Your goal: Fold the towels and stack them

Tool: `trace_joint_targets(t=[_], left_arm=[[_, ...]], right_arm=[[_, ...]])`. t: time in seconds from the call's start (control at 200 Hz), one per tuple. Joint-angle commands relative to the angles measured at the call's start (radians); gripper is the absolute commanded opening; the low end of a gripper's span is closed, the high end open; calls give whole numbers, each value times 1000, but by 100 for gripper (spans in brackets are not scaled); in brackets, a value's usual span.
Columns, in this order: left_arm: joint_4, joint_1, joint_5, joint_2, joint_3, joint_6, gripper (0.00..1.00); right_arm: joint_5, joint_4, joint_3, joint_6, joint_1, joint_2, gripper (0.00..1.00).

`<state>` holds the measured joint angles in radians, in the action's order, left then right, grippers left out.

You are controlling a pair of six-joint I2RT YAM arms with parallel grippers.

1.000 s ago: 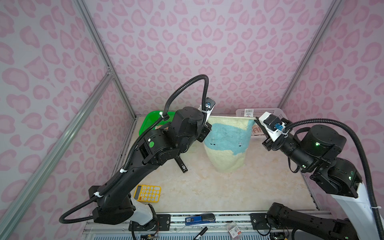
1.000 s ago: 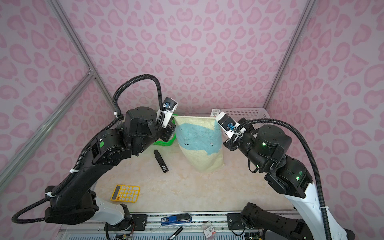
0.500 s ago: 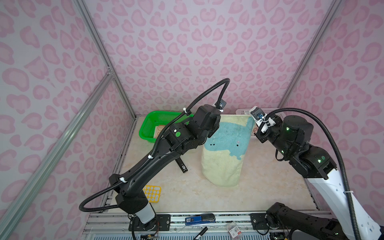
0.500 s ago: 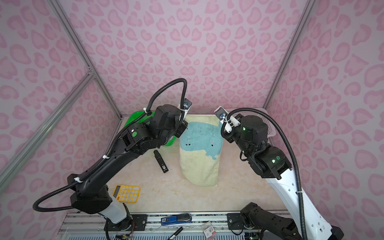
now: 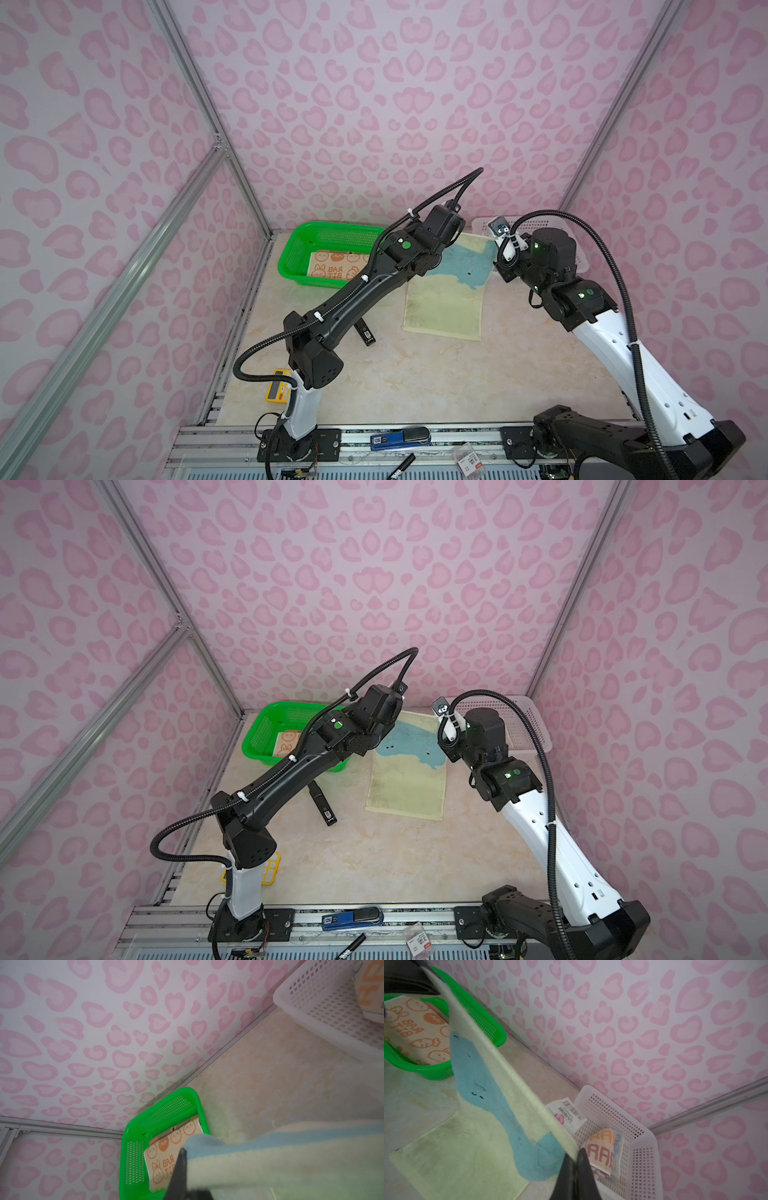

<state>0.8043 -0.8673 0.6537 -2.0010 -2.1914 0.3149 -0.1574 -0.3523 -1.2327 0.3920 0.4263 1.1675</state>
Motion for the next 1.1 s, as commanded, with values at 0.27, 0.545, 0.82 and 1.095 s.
trace_joint_targets(t=[0.27,0.545,0.82,1.095], left_arm=[[-182,24,16,-60,200,-71,2],[-233,65,-3,-136,208,-106,2],[-267,124,-58,-201,124,-107,2],[-321,140,-66,-289,9,-48,2]], right_arm=[[-34,176,203,-81,-24,78,0],[24,227,216,-83,-72,181,0],[53,283,166,-87,-110,316,0],[62,315,37,-55,-151,435,0]])
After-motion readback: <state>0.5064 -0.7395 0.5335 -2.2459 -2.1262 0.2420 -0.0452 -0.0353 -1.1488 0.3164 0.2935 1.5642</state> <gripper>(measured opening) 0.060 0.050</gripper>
